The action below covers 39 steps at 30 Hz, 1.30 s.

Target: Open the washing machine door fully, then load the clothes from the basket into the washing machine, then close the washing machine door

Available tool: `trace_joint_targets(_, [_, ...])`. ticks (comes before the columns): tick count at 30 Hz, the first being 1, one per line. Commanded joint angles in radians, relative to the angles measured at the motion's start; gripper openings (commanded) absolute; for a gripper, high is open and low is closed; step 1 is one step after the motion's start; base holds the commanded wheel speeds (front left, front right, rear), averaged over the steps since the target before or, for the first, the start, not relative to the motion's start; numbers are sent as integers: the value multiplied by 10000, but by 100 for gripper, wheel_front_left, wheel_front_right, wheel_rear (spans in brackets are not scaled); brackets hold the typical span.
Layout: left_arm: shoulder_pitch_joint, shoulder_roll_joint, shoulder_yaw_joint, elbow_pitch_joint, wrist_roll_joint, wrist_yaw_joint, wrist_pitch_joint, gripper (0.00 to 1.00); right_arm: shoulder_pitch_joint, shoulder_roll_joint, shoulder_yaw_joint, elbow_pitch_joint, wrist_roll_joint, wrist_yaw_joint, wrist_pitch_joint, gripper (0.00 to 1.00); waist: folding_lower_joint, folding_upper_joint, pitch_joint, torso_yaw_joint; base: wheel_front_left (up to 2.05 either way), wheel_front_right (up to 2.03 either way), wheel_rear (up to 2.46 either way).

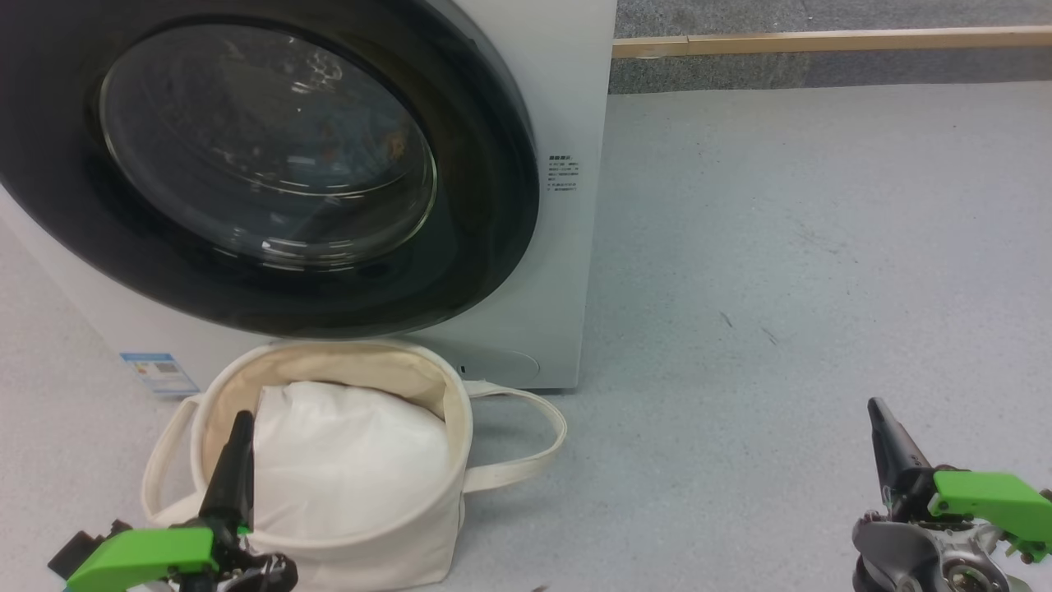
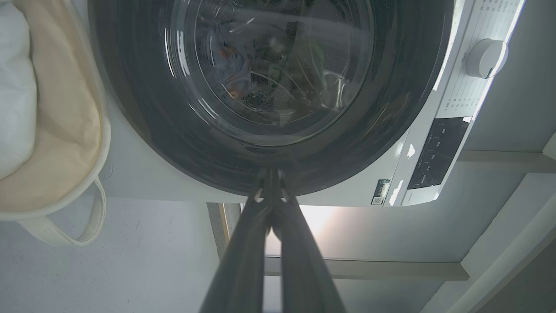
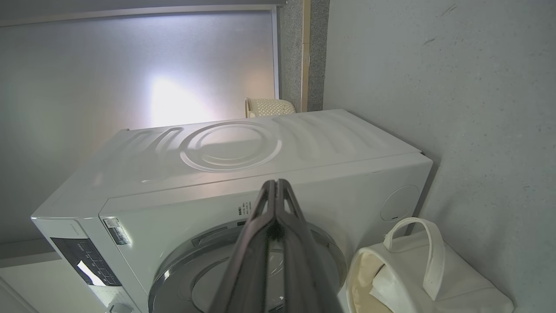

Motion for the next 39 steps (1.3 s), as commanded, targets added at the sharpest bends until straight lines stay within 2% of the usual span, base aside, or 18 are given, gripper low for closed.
trace_joint_targets(1, [-226,55,346,-388,-31,5,75,0,-117,-82,247,-401,103,2,-23,0,0,0,0,1,0,0,0])
trace_joint_targets(39, [-225,55,346,-389,-31,5,75,0,-105,-204,412,-415,246,2,-152,0,0,0,1,1,0,0,0])
